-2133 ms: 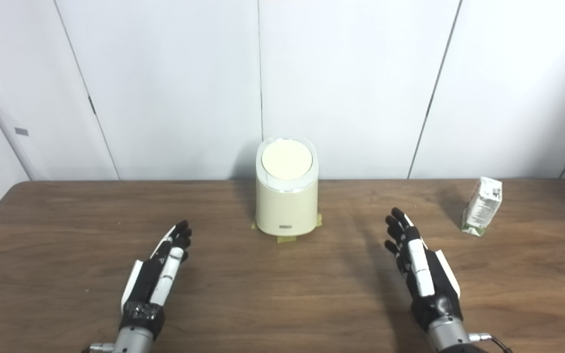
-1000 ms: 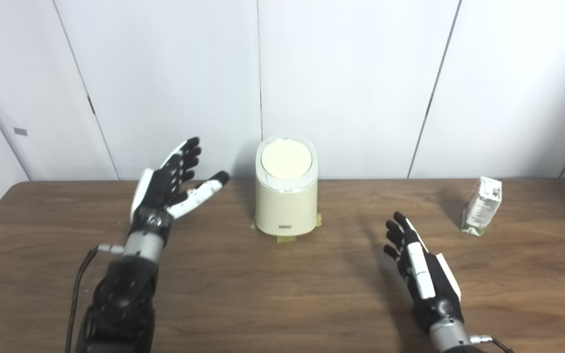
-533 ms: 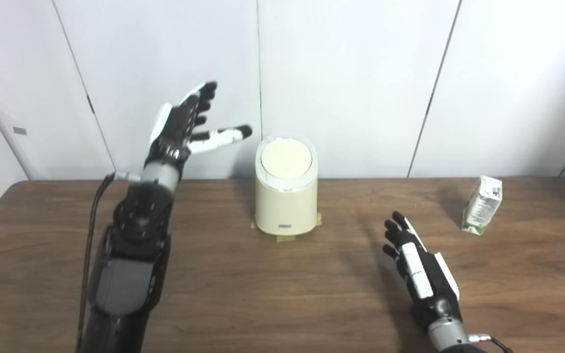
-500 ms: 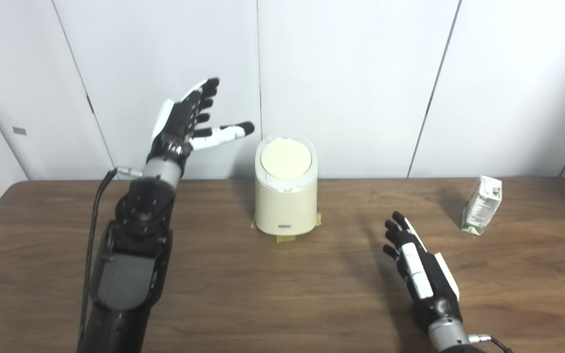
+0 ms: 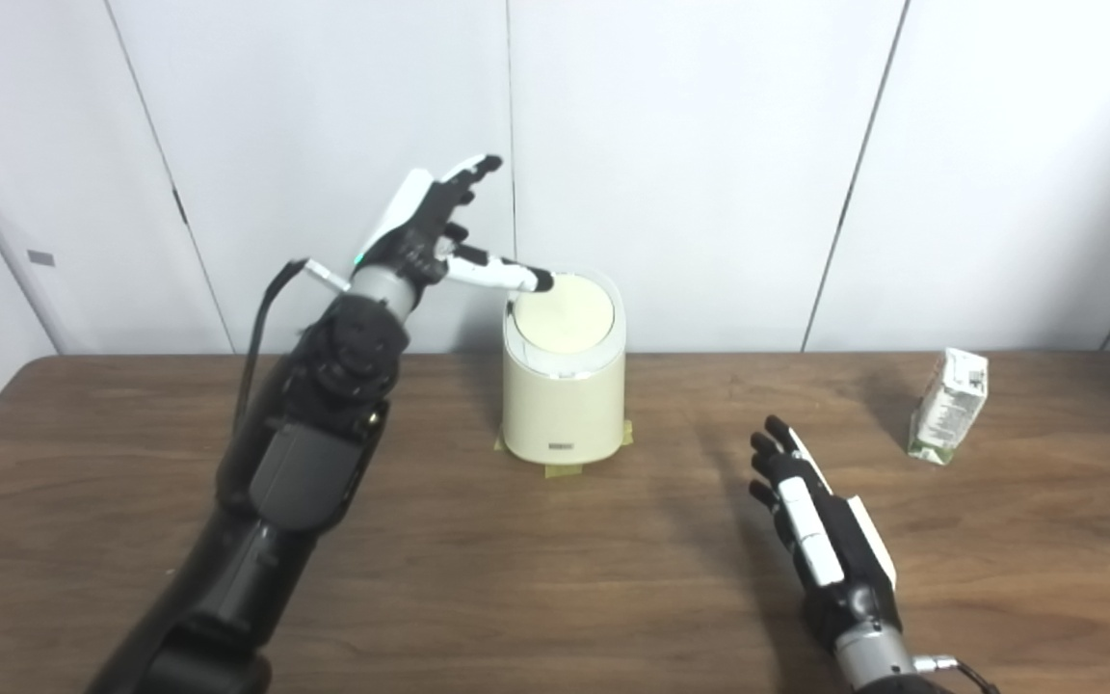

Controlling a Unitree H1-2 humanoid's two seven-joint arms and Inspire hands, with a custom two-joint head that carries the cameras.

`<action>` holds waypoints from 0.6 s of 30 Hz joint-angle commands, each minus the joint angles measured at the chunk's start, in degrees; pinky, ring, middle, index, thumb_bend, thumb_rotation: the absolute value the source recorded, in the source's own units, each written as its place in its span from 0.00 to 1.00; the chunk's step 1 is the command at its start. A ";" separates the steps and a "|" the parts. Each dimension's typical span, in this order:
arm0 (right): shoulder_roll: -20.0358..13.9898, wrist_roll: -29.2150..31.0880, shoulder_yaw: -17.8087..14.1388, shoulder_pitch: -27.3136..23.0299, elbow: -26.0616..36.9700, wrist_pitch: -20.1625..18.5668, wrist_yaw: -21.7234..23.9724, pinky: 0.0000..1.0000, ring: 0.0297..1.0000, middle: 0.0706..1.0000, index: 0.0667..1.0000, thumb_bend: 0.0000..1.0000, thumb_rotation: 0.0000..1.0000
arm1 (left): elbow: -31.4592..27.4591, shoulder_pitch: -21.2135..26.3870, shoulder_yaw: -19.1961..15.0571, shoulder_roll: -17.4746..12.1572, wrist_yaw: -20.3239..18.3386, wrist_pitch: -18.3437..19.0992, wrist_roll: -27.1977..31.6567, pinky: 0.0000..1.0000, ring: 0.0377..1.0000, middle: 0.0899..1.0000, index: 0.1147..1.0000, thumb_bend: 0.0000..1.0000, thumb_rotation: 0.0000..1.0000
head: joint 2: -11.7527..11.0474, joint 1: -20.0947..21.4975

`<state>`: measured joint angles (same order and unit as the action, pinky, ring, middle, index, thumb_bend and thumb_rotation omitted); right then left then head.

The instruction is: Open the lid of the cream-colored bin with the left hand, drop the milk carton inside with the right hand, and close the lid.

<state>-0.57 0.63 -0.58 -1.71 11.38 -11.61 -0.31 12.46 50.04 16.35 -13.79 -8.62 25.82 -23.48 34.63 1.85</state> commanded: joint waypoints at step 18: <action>1.29 0.75 0.16 -2.24 2.53 0.52 -0.02 0.93 0.94 0.92 0.95 0.58 0.93 | 10.86 9.10 11.33 -1.35 1.83 -6.78 -18.92 0.82 0.89 0.91 0.88 1.00 0.04 | 0.32 0.38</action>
<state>0.55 1.06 -0.51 -1.97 12.15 -11.96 -0.44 23.52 54.89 28.08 -14.73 -8.95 20.63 -40.71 34.89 2.20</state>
